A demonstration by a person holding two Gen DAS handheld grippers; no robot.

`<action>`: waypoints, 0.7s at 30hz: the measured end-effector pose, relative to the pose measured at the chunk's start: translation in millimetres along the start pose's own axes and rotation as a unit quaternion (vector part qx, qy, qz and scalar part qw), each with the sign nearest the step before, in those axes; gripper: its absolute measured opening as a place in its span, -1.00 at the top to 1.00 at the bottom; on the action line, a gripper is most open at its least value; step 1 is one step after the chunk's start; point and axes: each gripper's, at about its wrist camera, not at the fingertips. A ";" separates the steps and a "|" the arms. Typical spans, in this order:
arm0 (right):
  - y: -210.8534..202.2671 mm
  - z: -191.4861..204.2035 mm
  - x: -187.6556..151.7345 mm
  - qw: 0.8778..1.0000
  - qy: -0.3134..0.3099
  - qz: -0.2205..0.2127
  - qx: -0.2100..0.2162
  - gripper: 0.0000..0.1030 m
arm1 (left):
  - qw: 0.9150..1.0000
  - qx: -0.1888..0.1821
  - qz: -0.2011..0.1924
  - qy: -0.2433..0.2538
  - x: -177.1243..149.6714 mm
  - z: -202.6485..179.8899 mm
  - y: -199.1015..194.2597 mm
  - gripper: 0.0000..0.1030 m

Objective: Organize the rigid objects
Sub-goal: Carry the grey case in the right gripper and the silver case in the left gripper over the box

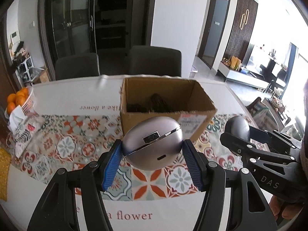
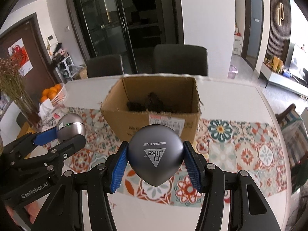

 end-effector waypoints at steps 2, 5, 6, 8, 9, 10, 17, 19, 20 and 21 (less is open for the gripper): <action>-0.2 1.9 9.2 1.000 -0.005 -0.008 -0.001 -0.09 | 1.000 0.001 -0.005 -0.002 7.4 2.5 -0.1 -0.21; 0.9 3.1 19.7 1.000 -0.010 -0.016 -0.003 -0.09 | 1.000 0.001 -0.012 -0.002 19.4 4.6 1.8 -0.21; 1.6 2.8 25.1 1.000 -0.011 -0.019 -0.004 -0.08 | 1.000 0.002 -0.016 -0.002 23.9 4.9 2.7 -0.21; 2.9 2.6 32.1 1.000 -0.013 -0.022 -0.006 -0.09 | 1.000 0.002 -0.021 -0.002 31.2 5.7 4.7 -0.21; 4.2 1.5 37.5 1.000 -0.013 -0.024 -0.007 -0.09 | 1.000 0.003 -0.023 -0.003 35.5 5.7 6.2 -0.21; 5.1 1.0 41.1 1.000 -0.013 -0.025 -0.008 -0.08 | 1.000 0.003 -0.025 -0.003 39.3 5.4 7.3 -0.21; 11.0 -4.9 71.1 0.999 -0.020 -0.038 -0.015 -0.09 | 0.999 0.005 -0.037 0.000 71.0 4.1 19.3 -0.21; 13.7 -6.5 79.7 0.999 -0.022 -0.042 -0.018 -0.09 | 0.999 0.006 -0.040 0.000 78.6 3.7 22.8 -0.21; 15.3 -7.3 83.7 0.999 -0.023 -0.043 -0.019 -0.09 | 0.999 0.006 -0.041 0.001 83.4 3.2 25.9 -0.21; 17.2 -8.0 87.6 0.999 -0.023 -0.043 -0.020 -0.08 | 0.999 0.005 -0.041 0.002 86.9 3.4 28.9 -0.21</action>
Point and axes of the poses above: each gripper's, at about its wrist camera, not at the fingertips, and y roughly the way its jaws point, z to its left, x to its top, and after that the axes turned 15 degrees about x, right-handed
